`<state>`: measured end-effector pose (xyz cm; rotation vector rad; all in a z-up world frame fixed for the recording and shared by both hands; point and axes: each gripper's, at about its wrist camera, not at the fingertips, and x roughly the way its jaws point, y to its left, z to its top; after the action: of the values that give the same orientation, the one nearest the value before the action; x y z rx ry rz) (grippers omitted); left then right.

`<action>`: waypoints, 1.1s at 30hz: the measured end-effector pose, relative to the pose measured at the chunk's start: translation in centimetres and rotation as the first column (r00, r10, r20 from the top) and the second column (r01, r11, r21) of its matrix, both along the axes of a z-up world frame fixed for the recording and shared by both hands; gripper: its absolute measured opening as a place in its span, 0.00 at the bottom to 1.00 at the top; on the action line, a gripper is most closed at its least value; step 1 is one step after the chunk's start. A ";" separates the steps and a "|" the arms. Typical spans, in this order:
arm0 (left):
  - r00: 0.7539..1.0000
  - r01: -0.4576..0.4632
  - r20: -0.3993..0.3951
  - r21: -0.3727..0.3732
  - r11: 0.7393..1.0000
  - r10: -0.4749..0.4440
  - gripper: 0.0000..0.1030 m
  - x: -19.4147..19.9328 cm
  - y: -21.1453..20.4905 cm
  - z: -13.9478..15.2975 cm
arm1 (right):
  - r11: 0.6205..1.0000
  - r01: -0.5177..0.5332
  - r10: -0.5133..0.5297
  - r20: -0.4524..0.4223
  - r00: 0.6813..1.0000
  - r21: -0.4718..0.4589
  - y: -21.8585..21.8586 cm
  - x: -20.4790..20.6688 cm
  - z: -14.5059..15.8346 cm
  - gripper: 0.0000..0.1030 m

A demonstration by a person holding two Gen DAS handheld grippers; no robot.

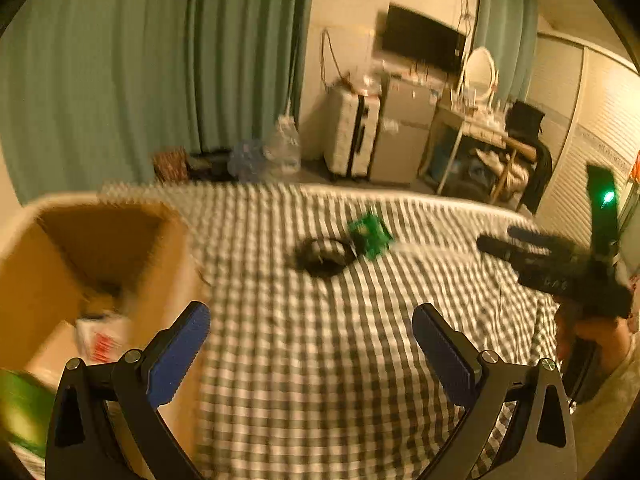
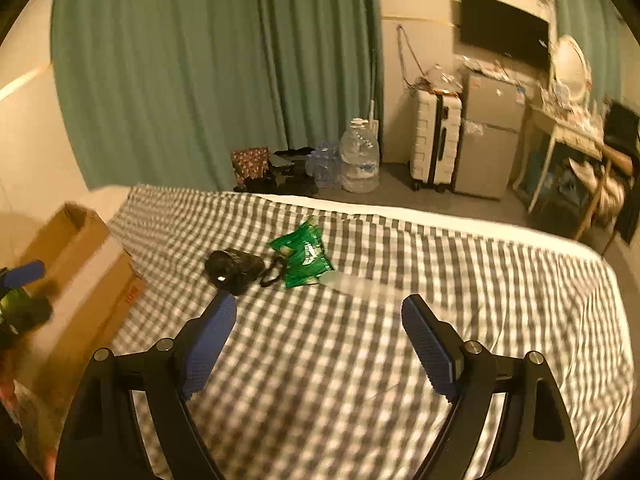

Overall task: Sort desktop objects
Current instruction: 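Carry bracelet and sachet into the cardboard box and open both grippers, then grasp the black round case with left while right grasps the clear comb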

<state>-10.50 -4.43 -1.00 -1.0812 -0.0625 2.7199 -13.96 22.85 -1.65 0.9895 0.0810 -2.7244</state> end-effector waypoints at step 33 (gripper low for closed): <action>0.993 0.037 0.111 0.025 0.999 -0.040 0.76 -16.5 5.1 -11.5 | 0.969 -0.169 0.118 0.265 0.957 0.180 3.1 -12.0 -10.6 0.47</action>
<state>-27.01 0.66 -12.55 -1.2146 -0.0898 2.6166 -25.96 25.97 -12.24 1.3226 0.3743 -2.4720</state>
